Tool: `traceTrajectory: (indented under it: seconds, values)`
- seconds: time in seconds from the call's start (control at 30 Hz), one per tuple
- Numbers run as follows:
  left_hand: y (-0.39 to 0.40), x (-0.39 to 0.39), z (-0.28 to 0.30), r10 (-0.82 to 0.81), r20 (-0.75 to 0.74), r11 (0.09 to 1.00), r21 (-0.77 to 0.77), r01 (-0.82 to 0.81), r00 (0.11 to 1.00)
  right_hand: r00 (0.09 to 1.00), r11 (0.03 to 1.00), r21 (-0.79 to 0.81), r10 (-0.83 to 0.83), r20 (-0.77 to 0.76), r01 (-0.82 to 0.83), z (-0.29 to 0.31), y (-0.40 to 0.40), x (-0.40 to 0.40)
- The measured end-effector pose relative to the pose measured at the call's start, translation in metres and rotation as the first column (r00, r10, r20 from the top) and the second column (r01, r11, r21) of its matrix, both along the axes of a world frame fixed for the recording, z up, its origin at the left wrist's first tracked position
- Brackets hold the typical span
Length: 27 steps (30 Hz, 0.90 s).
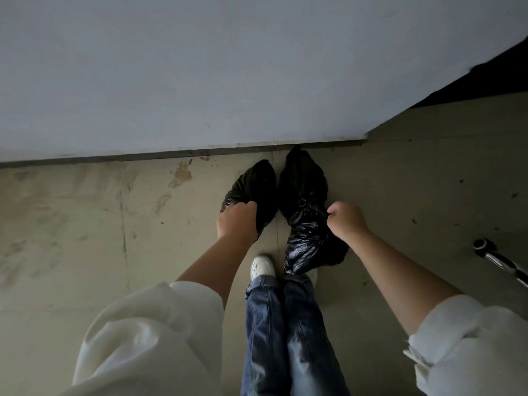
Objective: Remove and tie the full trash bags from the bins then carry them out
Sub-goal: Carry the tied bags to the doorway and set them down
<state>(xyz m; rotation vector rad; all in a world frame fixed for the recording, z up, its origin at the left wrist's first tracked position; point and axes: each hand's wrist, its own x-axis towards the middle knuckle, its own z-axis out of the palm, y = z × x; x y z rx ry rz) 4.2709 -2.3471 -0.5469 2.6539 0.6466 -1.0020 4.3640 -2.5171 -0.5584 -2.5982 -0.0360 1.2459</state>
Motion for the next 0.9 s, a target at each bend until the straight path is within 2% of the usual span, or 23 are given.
traceTrajectory:
  seconds: [0.13,0.23,0.37,0.47,0.53,0.63,0.77,0.9]
  values:
    - [0.000,-0.004,-0.006,-0.004,0.012,1.000,0.000,0.004,1.000,0.996,0.997,0.070,-0.031,0.087,0.025,-0.001,0.005,0.013]
    - [0.001,-0.005,-0.007,0.024,-0.001,1.000,-0.003,-0.024,1.000,0.984,0.991,0.058,0.115,0.139,-0.124,0.001,0.004,0.021]
    - [0.003,-0.005,-0.006,0.030,-0.018,0.999,-0.010,-0.031,0.999,0.915,0.951,0.000,0.298,0.272,-0.309,0.006,0.004,0.034]
    - [0.004,-0.001,-0.004,0.051,-0.018,0.998,-0.024,-0.052,0.999,0.876,0.910,-0.034,0.406,0.261,-0.412,0.007,0.001,0.048]
    - [0.004,0.003,-0.003,0.104,0.008,0.994,-0.031,-0.104,0.995,0.895,0.923,-0.076,0.384,0.229,-0.377,0.006,-0.006,0.055]
    - [0.007,0.010,0.001,0.290,0.086,0.957,-0.051,-0.287,0.953,0.941,0.949,-0.142,0.303,0.153,-0.283,0.008,-0.022,0.062]
    - [0.021,0.019,0.007,0.510,0.219,0.860,-0.105,-0.500,0.832,0.944,0.977,-0.172,0.170,0.282,-0.125,0.018,-0.038,0.080]
    - [0.024,0.029,0.016,0.567,0.271,0.823,-0.140,-0.551,0.778,0.925,0.994,-0.084,0.102,0.366,-0.077,0.026,-0.033,0.096]
